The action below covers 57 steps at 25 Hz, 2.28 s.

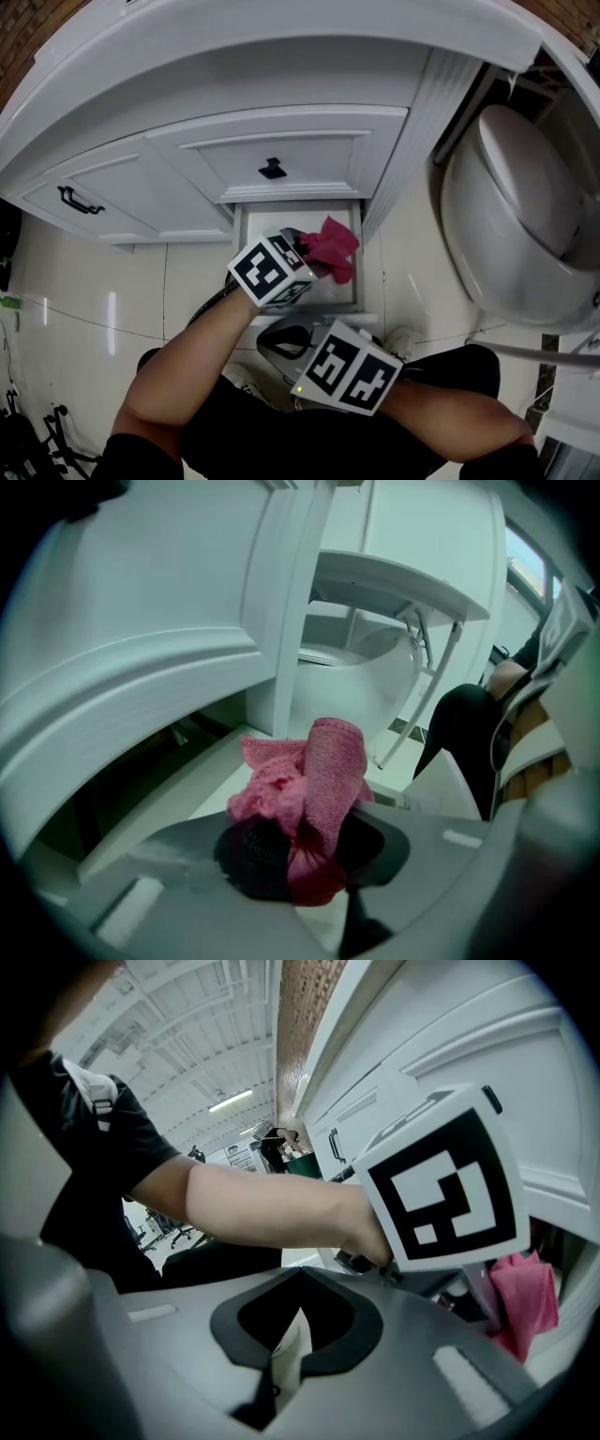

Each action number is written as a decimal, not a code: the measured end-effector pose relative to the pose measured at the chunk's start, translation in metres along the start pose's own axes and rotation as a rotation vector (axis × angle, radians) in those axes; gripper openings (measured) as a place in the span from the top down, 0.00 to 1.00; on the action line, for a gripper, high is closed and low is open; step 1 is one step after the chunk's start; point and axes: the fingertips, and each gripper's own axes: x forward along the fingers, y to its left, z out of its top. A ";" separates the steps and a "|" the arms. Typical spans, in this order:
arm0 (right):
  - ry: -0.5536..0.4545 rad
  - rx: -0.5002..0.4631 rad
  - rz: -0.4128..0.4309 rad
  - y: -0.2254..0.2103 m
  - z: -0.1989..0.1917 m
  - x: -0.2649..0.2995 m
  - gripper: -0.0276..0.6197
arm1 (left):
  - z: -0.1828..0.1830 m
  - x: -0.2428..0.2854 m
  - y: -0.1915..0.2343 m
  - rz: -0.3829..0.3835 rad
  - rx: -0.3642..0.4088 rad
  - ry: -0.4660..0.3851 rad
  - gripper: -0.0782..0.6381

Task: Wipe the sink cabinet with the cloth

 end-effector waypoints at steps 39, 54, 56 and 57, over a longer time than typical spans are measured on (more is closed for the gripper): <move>0.030 -0.004 0.012 0.004 -0.007 0.009 0.95 | -0.085 -0.072 0.042 0.119 0.026 0.220 0.76; 0.023 -0.031 0.033 0.015 -0.008 0.002 0.95 | 0.006 -0.004 -0.042 -0.182 0.138 0.109 0.76; 0.020 -0.029 0.029 0.013 -0.009 -0.001 0.95 | 0.003 -0.002 -0.045 -0.198 0.154 0.132 0.76; 0.017 -0.028 0.026 0.012 -0.008 -0.003 0.95 | 0.001 -0.001 -0.046 -0.206 0.160 0.142 0.76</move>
